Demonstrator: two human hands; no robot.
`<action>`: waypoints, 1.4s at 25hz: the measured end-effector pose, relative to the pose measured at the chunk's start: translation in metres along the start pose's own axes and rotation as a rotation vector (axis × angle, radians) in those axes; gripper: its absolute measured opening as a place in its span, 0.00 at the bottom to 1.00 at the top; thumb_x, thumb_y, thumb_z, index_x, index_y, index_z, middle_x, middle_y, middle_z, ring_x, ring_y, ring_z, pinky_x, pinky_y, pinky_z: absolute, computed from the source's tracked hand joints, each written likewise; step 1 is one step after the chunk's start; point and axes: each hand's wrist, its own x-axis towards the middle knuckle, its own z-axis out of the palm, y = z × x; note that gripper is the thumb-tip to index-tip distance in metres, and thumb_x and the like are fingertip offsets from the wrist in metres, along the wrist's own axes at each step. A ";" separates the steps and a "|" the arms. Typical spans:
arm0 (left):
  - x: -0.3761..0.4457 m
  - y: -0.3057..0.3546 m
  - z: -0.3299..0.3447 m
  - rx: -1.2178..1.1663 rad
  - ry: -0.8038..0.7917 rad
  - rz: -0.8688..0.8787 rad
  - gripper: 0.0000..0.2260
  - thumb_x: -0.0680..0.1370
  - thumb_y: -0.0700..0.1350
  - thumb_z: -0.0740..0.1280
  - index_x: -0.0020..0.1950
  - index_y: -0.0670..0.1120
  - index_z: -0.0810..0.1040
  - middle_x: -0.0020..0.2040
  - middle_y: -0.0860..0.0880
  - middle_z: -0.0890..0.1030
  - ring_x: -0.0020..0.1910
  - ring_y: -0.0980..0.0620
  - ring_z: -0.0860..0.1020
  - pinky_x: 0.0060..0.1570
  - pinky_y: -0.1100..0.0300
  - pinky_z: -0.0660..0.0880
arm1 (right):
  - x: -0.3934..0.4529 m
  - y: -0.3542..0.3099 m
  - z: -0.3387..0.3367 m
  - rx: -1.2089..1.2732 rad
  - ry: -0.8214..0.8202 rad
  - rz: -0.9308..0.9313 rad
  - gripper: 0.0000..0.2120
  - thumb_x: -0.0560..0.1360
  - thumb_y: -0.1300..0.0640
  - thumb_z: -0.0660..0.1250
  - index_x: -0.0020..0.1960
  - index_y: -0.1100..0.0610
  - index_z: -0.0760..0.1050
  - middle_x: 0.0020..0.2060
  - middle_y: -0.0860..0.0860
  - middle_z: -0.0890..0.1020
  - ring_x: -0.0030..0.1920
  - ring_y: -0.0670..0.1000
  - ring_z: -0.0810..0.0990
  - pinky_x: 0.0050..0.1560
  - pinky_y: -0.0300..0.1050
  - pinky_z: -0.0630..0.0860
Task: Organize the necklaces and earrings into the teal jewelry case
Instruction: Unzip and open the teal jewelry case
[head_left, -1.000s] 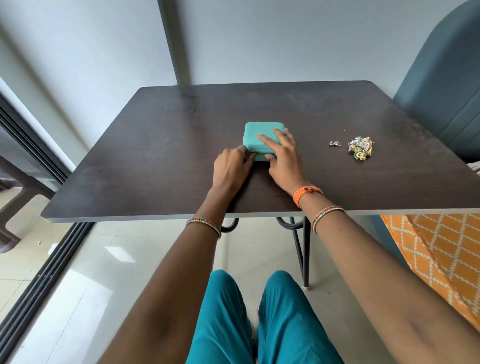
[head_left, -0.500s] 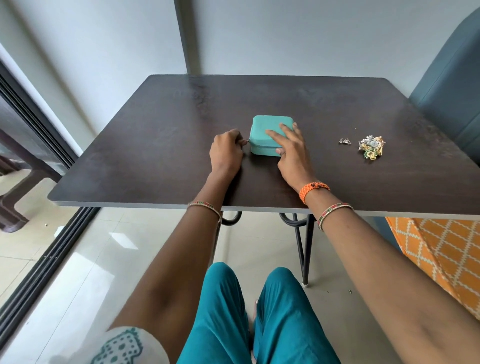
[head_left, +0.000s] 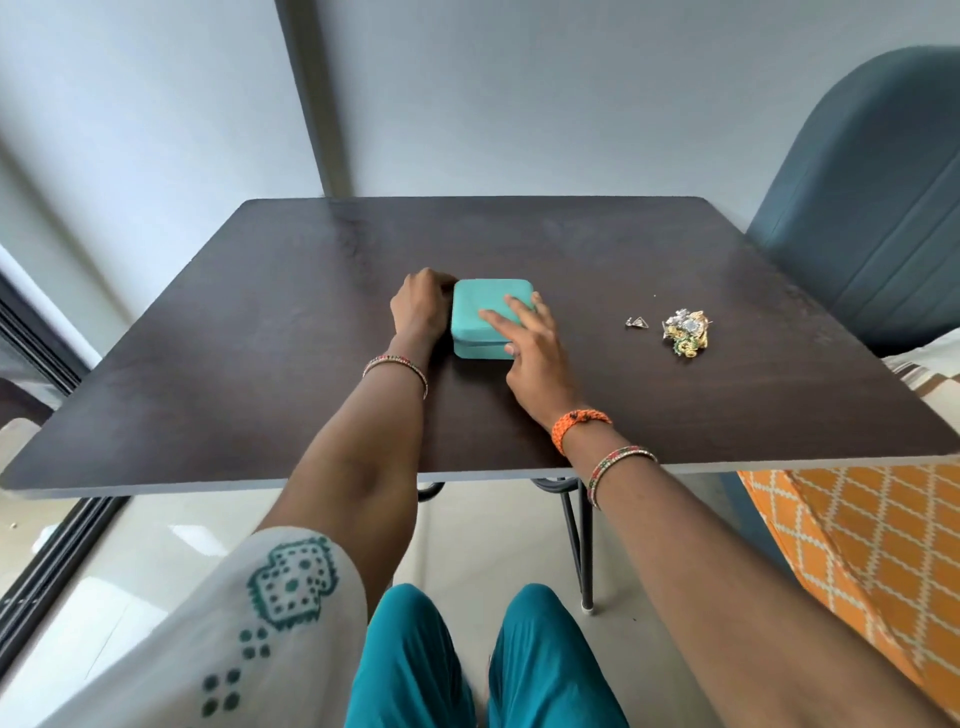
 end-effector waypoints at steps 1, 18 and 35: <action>-0.002 -0.001 0.002 -0.021 0.004 -0.008 0.13 0.75 0.41 0.60 0.52 0.49 0.82 0.49 0.43 0.82 0.51 0.40 0.78 0.41 0.58 0.67 | 0.000 -0.001 0.000 -0.003 -0.003 -0.006 0.33 0.69 0.77 0.56 0.68 0.52 0.72 0.71 0.57 0.68 0.74 0.60 0.57 0.74 0.49 0.59; -0.091 -0.032 -0.007 -0.450 -0.262 0.147 0.44 0.64 0.63 0.70 0.74 0.52 0.55 0.64 0.52 0.76 0.63 0.50 0.75 0.64 0.49 0.71 | -0.003 0.000 -0.011 0.351 0.015 0.273 0.32 0.66 0.58 0.70 0.67 0.55 0.62 0.59 0.53 0.73 0.57 0.52 0.73 0.52 0.44 0.73; -0.095 -0.026 -0.014 -0.370 -0.278 0.200 0.47 0.67 0.59 0.66 0.76 0.55 0.38 0.68 0.56 0.72 0.67 0.47 0.72 0.67 0.50 0.66 | 0.064 0.016 -0.022 0.450 0.331 0.238 0.15 0.73 0.53 0.71 0.37 0.56 0.66 0.30 0.47 0.71 0.33 0.48 0.69 0.33 0.41 0.66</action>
